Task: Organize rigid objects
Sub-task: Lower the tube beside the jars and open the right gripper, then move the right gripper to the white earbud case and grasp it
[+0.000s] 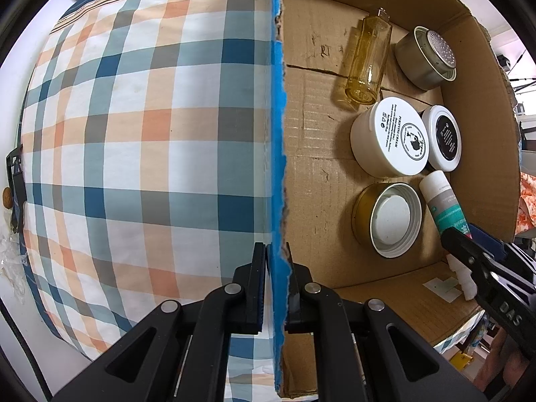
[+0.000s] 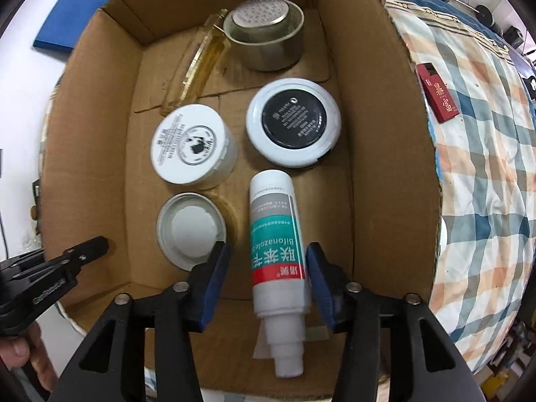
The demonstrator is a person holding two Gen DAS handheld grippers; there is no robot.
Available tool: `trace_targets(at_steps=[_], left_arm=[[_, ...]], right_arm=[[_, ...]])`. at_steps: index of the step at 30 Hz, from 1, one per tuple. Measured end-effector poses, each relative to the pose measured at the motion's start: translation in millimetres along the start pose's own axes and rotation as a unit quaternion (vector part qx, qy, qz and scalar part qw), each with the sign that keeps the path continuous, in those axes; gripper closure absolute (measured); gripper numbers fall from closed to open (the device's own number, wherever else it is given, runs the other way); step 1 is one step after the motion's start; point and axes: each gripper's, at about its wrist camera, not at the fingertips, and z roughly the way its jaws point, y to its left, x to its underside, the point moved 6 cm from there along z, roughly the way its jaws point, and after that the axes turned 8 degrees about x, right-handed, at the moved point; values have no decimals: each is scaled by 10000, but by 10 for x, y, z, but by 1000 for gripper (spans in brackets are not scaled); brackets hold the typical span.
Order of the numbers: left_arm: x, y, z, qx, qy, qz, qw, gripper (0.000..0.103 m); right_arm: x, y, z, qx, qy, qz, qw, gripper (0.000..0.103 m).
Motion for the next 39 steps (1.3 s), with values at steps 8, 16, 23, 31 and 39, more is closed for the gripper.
trace_targets(at_steps=[8, 16, 23, 31, 39], left_arm=[[-3, -4, -5, -7, 8, 1, 10000, 98], [-14, -10, -12, -24, 5, 11, 10000, 98], [-12, -6, -17, -34, -3, 19, 10000, 98], [19, -4, -37, -30, -17, 16, 10000, 98], [26, -2, -39, -30, -17, 20, 10000, 98]], right_arm=[[-41, -39, -306, 40, -361, 43, 9993, 14], [15, -90, -577, 398, -466, 11, 9981, 0], [20, -87, -818, 525, -679, 11, 9963, 0], [34, 12, -1143, 238, -886, 7, 9958, 0], [3, -79, -1383, 1, -1118, 222, 9935, 0]])
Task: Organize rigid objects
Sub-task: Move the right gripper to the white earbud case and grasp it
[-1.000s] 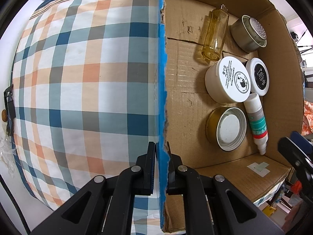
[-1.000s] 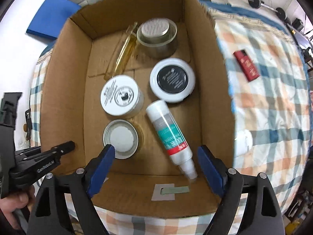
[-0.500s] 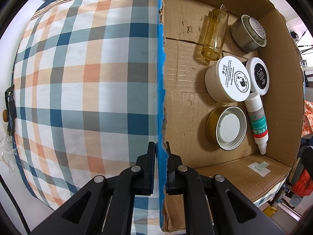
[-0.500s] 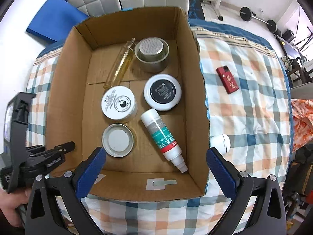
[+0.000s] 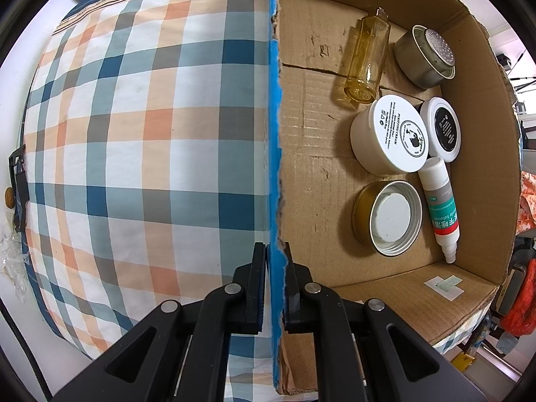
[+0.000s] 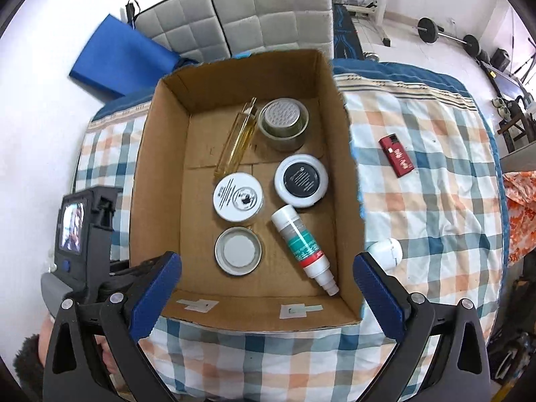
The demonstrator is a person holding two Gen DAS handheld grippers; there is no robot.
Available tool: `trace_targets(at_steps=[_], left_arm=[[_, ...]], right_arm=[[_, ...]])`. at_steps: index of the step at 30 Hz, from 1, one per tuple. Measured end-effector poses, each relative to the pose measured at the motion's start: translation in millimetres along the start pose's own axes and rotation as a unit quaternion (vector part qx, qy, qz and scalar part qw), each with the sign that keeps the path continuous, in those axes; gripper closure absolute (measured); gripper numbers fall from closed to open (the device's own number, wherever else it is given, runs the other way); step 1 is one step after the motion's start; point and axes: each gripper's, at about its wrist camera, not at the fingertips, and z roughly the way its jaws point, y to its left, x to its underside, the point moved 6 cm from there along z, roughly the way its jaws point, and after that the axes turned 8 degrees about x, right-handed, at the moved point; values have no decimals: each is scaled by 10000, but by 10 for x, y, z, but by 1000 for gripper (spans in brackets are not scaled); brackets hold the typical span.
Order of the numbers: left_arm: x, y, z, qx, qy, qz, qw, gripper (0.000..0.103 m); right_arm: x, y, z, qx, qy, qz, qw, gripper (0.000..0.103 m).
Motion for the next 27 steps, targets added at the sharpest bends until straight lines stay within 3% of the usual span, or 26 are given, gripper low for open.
trace_targets(at_steps=[5, 9, 14, 17, 21, 27], left_arm=[[12, 7, -17, 21, -7, -15, 10000, 98], [15, 12, -22, 10, -6, -6, 10000, 98], [16, 18, -27, -11, -3, 13, 10000, 98], [9, 13, -17, -36, 5, 21, 10000, 98], [3, 6, -13, -63, 11, 37, 10000, 98], [-5, -14, 7, -83, 27, 45, 10000, 98]], right_arm=[[-148, -586, -42, -117, -77, 871, 9961, 0], [-179, -1138, 230, -208, 204, 1489, 9884, 0], [41, -1674, 859, -166, 896, 2144, 9725, 0], [217, -1787, 1216, -348, 1307, 2492, 9590, 2], [421, -1770, 1622, -511, 1736, 2764, 9439, 20], [527, -1709, 1908, -385, 1974, 2872, 9365, 34]])
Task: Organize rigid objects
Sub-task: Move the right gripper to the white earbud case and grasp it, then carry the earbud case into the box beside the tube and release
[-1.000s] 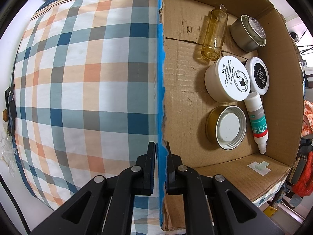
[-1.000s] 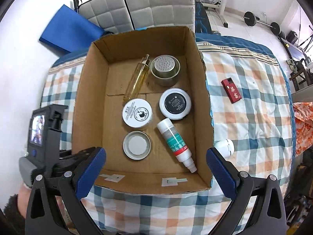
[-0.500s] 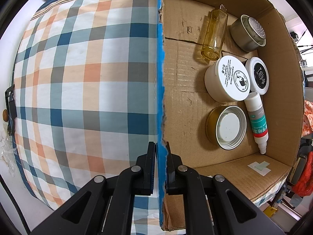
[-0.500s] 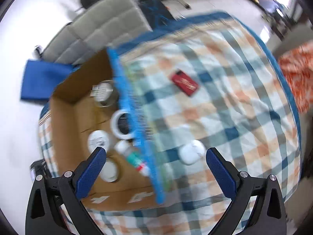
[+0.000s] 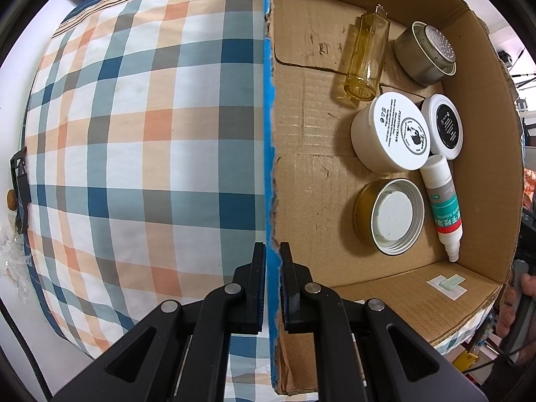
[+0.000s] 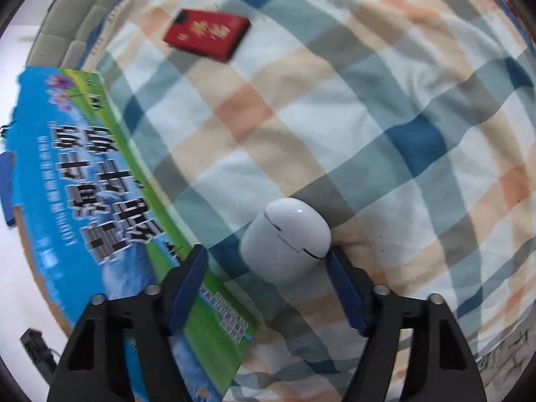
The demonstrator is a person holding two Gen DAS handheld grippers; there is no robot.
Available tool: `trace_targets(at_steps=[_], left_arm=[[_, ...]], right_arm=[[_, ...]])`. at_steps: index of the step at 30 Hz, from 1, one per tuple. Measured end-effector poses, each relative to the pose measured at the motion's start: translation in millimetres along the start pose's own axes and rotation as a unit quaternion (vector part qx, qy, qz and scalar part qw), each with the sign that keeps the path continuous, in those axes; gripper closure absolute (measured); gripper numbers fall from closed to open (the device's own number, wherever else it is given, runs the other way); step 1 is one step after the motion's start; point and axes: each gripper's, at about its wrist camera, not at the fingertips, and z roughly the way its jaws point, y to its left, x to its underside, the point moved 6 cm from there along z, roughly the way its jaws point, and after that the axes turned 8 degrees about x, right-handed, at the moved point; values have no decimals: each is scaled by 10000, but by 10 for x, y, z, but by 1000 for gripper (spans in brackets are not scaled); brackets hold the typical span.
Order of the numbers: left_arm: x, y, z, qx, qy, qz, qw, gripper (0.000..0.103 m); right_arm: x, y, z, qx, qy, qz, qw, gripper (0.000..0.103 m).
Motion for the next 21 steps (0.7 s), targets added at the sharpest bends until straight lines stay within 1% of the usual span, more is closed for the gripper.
trace_targets(at_steps=[3, 4, 9, 10, 12, 16, 21], left_arm=[[11, -6, 25, 7, 9, -4, 10000, 98], [9, -2, 27, 7, 9, -7, 10000, 98], [15, -2, 33, 9, 9, -4, 10000, 98], [14, 1, 33, 15, 6, -8, 10000, 98], [16, 8, 36, 32, 1, -18, 10000, 98], [22, 11, 37, 38, 2, -22, 10000, 98], [24, 10, 31, 36, 1, -19, 10000, 98]], right_arm=[[-12, -4, 33, 190, -57, -52, 9998, 41], [-16, -1, 30, 257, -69, -91, 9996, 46], [-27, -15, 11, 264, -97, -176, 9994, 47], [-72, -19, -5, 270, -106, -174, 9994, 47], [-93, -57, -51, 354, -240, -236, 9988, 47], [-88, -2, -161, 417, -390, -408, 9975, 47], [-64, 90, -398, 324, -615, -551, 9961, 48]])
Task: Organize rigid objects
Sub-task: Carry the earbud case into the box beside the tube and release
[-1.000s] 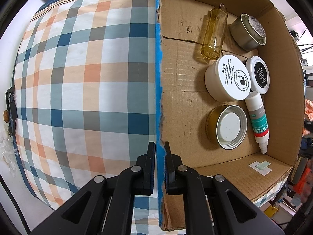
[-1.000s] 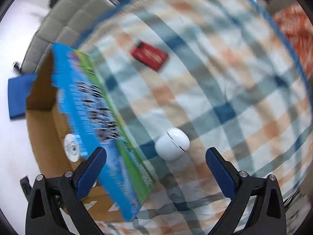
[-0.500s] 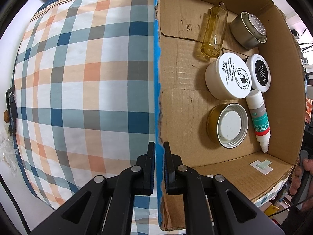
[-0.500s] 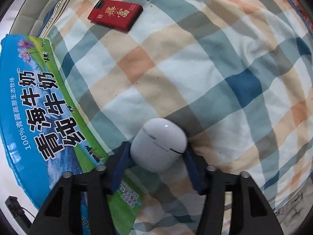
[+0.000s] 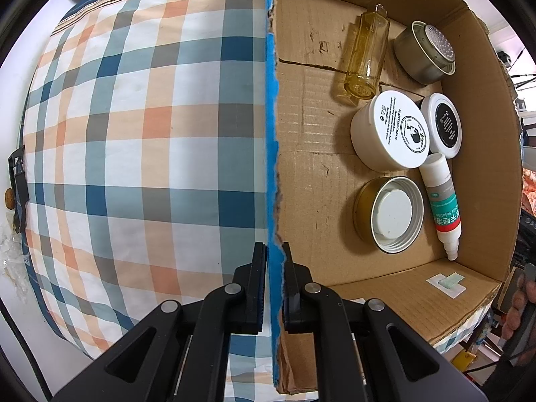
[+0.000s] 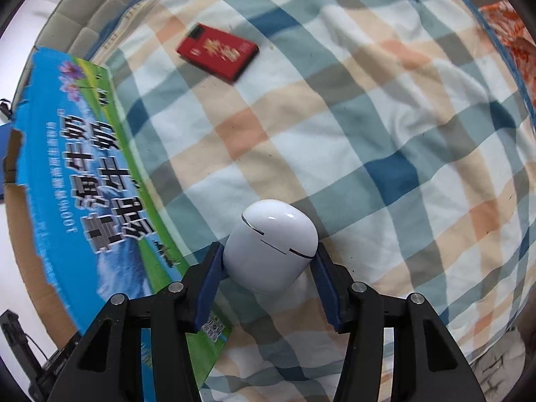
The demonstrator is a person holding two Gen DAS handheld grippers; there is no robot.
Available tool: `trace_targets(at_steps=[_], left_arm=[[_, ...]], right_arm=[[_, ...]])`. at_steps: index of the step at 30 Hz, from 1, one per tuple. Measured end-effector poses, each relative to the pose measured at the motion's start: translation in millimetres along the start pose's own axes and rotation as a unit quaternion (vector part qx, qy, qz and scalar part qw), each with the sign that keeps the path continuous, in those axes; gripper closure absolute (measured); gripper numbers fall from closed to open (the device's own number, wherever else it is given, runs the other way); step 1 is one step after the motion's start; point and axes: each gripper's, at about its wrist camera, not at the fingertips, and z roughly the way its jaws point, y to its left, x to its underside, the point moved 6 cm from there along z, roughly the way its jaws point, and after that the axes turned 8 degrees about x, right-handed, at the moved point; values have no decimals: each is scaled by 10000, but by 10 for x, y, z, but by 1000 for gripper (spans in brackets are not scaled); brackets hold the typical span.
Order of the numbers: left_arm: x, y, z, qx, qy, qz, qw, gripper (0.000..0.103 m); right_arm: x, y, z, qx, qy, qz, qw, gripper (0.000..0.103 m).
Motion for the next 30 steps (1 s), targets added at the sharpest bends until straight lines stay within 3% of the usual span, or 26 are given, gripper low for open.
trace_targets(at_steps=[8, 14, 24, 30], left_arm=[[-1, -6, -1, -12, 0, 0, 10000, 98], [-5, -17, 9, -10, 2, 4, 10000, 98], [-9, -22, 5, -5, 2, 4, 10000, 98], [-14, -14, 2, 18, 2, -8, 10000, 98]], right_arm=[[7, 268, -705, -382, -543, -385, 9971, 48], [251, 619, -1170, -628, -859, -1032, 9890, 48], [770, 1274, -1421, -923, -921, -1885, 9734, 48], [855, 1438, -1446, -994, -911, -2072, 9690, 48]])
